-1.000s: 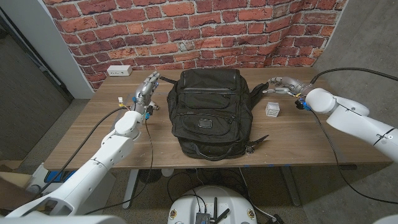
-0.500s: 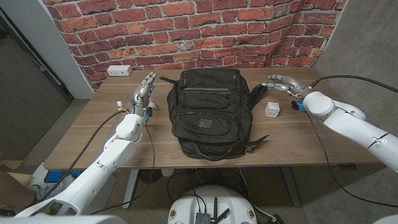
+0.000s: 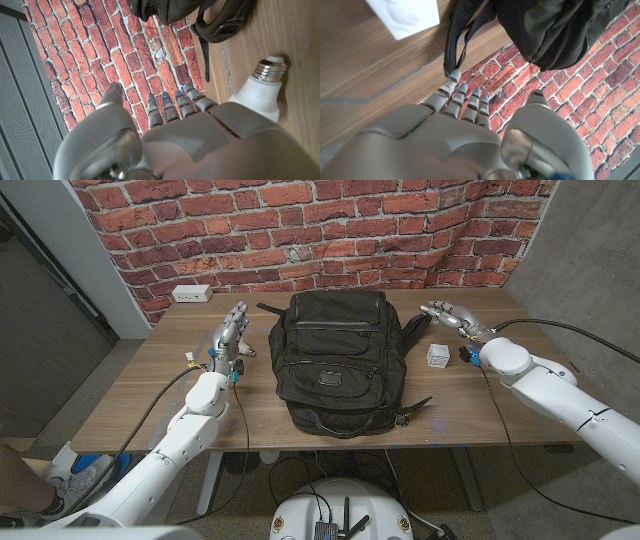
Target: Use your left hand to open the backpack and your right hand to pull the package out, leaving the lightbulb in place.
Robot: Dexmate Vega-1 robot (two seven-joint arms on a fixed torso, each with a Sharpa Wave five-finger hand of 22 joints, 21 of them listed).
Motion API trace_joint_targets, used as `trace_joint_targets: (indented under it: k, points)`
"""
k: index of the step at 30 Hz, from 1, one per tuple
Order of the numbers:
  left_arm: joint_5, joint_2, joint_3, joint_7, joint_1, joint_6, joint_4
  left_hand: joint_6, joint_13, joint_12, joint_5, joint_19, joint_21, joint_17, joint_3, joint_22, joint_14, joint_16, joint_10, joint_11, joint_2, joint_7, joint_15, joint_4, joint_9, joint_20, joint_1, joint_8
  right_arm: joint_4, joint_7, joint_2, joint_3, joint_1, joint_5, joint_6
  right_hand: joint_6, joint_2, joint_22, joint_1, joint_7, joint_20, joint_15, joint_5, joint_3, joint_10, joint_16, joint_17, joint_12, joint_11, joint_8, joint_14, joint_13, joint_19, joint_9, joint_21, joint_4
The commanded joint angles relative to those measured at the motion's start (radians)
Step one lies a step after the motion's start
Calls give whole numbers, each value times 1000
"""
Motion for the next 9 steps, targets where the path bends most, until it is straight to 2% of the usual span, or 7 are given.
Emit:
trace_joint_targets:
  k: [1,9]
  points:
    - [-13,-15,-1,-40,8,-54,43,6,3,7,-3,11,3,4,0,1,7,6,1,2,2,5,-20,5,3,-81,-13,8,90,-56,111,6,-23,94,158,-6,3,0,-12,6,-20,-15,7,0,-7,-2,1,0,3,-1,-4,-2,-6,-1,-4,10]
    - [-28,-53,16,-95,-35,-99,124,18,3,10,-2,16,5,3,2,1,13,7,5,-1,6,9,-19,6,2,-81,-22,12,154,-101,177,0,-16,120,215,-2,7,0,-28,8,-23,-16,10,-3,-3,0,-4,3,5,2,-4,-7,-3,-1,-11,17]
